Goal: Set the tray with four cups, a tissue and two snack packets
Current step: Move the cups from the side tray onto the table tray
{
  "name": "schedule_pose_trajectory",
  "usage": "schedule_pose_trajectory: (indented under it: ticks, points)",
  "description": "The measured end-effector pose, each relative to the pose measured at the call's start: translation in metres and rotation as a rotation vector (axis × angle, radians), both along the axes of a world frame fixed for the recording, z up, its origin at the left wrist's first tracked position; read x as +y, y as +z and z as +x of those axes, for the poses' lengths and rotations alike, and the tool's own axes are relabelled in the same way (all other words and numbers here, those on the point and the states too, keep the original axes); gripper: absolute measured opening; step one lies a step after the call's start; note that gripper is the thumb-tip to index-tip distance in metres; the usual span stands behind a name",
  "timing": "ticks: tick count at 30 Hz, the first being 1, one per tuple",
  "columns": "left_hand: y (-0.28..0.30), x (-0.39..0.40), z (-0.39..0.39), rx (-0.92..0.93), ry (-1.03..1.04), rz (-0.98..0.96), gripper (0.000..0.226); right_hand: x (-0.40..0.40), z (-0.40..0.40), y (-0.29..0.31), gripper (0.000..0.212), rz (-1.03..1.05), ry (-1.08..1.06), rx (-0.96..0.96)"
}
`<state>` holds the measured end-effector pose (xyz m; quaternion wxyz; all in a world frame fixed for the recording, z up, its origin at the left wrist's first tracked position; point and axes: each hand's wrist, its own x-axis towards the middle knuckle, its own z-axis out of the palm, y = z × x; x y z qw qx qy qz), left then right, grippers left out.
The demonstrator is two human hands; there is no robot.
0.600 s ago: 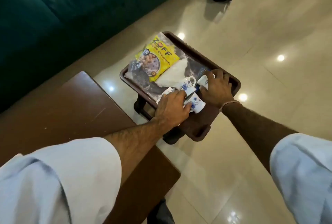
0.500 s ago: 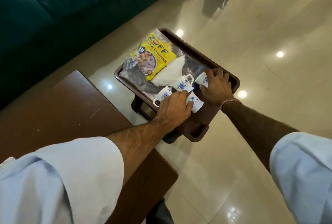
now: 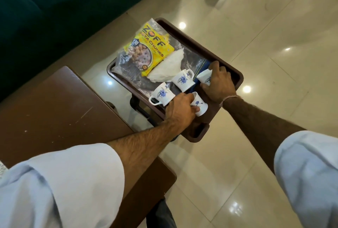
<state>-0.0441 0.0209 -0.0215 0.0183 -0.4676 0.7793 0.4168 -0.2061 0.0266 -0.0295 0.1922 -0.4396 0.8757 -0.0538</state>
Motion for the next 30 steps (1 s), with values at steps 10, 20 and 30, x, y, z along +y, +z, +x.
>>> schedule_pose_trajectory:
  ticks: [10,20,30]
  points:
    - [0.028,-0.002,0.051,0.232,0.063,-0.059,0.024,-0.001,0.043,0.050,0.078,-0.323,0.071,-0.104]
    - [0.052,-0.035,0.199,0.270,0.310,-0.130,0.025,-0.052,0.173,0.086,0.065,-0.404,0.313,-0.120]
    - [0.069,-0.028,0.402,0.158,0.589,-0.231,0.062,-0.061,0.359,0.092,0.068,-0.394,0.531,-0.253]
